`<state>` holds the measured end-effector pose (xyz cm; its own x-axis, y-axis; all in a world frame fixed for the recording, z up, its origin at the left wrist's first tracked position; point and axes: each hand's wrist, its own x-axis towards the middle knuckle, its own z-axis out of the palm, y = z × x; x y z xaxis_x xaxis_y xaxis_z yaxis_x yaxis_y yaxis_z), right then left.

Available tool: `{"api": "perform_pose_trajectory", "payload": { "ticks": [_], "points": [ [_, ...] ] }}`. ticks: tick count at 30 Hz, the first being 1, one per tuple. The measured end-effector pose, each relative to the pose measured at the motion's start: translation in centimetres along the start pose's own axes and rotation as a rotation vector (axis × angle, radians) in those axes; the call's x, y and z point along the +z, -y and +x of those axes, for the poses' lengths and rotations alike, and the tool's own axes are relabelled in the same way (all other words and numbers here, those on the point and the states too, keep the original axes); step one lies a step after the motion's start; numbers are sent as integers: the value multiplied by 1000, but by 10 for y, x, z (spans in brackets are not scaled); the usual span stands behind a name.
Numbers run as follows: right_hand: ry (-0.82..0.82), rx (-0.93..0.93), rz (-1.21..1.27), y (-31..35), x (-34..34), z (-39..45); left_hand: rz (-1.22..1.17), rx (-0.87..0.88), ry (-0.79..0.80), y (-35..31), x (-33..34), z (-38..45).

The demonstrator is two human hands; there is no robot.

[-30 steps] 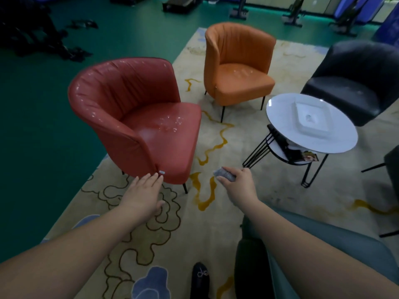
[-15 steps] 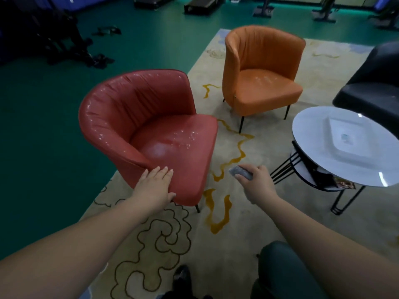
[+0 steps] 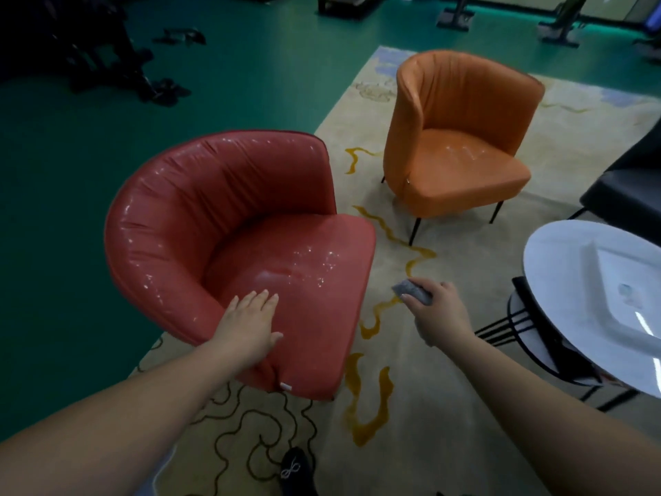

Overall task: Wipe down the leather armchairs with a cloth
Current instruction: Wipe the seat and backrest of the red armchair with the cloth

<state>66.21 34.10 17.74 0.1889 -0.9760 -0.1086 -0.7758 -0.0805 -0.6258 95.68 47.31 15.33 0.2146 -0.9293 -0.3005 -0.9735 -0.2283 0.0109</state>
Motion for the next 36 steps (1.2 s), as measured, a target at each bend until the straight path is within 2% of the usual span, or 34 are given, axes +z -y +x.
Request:
{"api": "perform_pose_trajectory", "payload": {
  "ticks": [7,13,23,28,36],
  "points": [
    [11,-71,54,33,24,88,7,-97,31,43,-21,64],
    [134,-202,7,53,58,185,-48,-223,35,51,-19,105],
    [386,-473,1,91,98,346,-261,-653,22,15,-20,175],
    [500,-590,-26,91,112,382,-365,-798,26,-13,-18,193],
    [556,-642,-56,71,151,388,-425,-878,13,-30,12,185]
  ]
}}
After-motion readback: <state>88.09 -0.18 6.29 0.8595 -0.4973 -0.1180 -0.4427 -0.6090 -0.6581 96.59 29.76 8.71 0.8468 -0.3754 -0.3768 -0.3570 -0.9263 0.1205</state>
